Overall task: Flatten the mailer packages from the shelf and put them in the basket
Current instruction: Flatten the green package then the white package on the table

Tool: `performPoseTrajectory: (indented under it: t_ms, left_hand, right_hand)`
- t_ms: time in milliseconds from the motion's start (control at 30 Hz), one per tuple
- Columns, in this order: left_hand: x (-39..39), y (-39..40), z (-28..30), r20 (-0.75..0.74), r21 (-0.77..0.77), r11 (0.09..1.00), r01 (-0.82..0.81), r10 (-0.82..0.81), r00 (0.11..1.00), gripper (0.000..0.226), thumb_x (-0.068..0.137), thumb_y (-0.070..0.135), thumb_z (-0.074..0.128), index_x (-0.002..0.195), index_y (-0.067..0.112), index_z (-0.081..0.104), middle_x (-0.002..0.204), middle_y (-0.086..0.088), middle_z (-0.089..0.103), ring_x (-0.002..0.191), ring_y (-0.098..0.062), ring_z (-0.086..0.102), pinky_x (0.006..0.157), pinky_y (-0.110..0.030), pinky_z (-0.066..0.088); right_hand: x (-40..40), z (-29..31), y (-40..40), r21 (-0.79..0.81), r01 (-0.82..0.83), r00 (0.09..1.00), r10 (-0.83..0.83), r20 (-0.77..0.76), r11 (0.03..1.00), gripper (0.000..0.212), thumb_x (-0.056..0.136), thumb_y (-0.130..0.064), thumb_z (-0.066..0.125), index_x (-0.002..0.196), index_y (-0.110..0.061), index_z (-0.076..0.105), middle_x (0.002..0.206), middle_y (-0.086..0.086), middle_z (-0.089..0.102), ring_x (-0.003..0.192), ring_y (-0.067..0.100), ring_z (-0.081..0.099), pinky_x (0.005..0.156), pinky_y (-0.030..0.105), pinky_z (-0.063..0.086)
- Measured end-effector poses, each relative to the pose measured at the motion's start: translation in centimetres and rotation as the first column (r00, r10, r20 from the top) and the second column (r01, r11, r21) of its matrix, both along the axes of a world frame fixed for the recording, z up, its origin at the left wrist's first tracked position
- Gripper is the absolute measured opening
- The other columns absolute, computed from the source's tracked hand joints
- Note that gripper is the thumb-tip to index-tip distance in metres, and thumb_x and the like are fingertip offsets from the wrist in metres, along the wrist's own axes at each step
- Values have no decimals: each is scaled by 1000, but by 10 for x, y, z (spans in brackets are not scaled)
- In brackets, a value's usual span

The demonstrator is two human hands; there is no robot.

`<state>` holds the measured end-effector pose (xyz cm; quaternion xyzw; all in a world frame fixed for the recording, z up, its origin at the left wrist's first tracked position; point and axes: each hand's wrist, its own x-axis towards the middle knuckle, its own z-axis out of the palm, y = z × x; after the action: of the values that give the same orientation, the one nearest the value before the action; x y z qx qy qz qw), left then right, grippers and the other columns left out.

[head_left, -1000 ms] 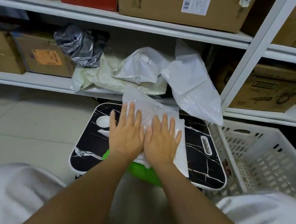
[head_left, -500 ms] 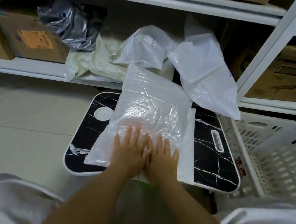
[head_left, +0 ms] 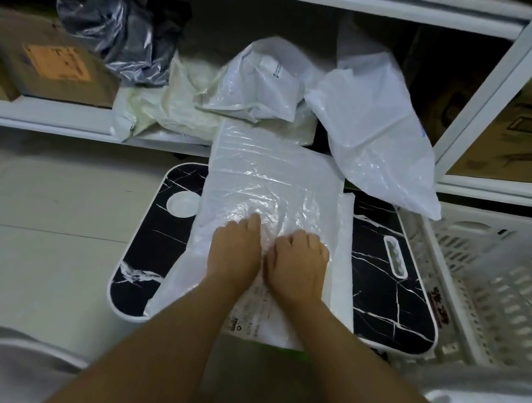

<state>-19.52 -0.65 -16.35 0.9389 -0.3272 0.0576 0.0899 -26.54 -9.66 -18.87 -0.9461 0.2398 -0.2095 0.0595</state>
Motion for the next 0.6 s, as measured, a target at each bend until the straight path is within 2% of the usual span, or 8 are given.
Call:
performPoseTrajectory:
  t_ms: [67,133,200,267,333,467,533,600]
  left_hand:
    - [17,-9,5,62,55,998,-1,-3,998,27,94,25,43,120,20,50,124,-5,48,113,-22,45,95,-35,37]
    - [29,-12,0,38,140,990,14,-20,999,34,95,35,42,127,24,44,151,-11,24,140,-31,20,112,-50,20]
    - [32,-11,-14,-70,193,980,42,-29,997,47,100,38,30,143,21,25,160,-9,-4,147,-34,-1,114,-58,14]
    - [31,-9,-30,-167,222,973,65,-28,986,55,101,39,19,151,19,5,160,-4,-12,147,-35,-5,112,-58,20]
    - [34,-8,-39,-220,199,977,78,-33,975,56,101,41,14,152,23,-2,161,-2,-11,147,-33,-4,112,-56,23]
    - [40,-11,-36,-270,171,983,74,-26,963,56,101,41,14,153,22,3,162,-1,-1,147,-30,5,112,-53,26]
    - [42,-14,-32,-251,184,981,62,-15,968,56,101,40,17,153,20,8,161,0,9,145,-28,17,110,-51,28]
    - [43,-16,-28,-181,176,984,39,-6,983,55,101,40,20,151,17,18,155,0,28,135,-27,36,105,-49,31]
  right_hand:
    - [16,9,-8,18,-35,999,35,4,999,28,88,-31,45,101,-16,65,121,7,59,118,29,51,98,46,38]
    - [25,11,-14,122,-107,984,122,-128,987,43,97,-36,36,136,-23,47,156,5,31,146,29,20,115,52,17]
    - [26,2,-19,209,-130,946,185,-267,969,49,102,-44,22,150,-35,23,163,-2,6,150,25,-5,118,53,1]
    - [21,-10,-19,261,-102,923,189,-334,960,50,102,-47,15,151,-41,14,163,-4,-1,149,24,-10,118,54,-2]
    - [21,-19,-19,286,-86,918,187,-349,954,50,102,-46,15,151,-43,11,163,-6,-2,149,23,-10,118,54,-1]
    - [27,-17,-23,292,-69,930,168,-328,954,48,102,-43,22,149,-41,21,162,-6,9,150,23,0,117,54,6]
    - [31,-18,-26,277,-50,942,137,-306,960,49,100,-46,25,148,-37,25,159,-7,19,148,23,11,115,53,15]
    - [36,-18,-29,236,-36,958,101,-269,971,53,98,-51,26,147,-31,28,151,-7,34,139,22,28,107,51,26]
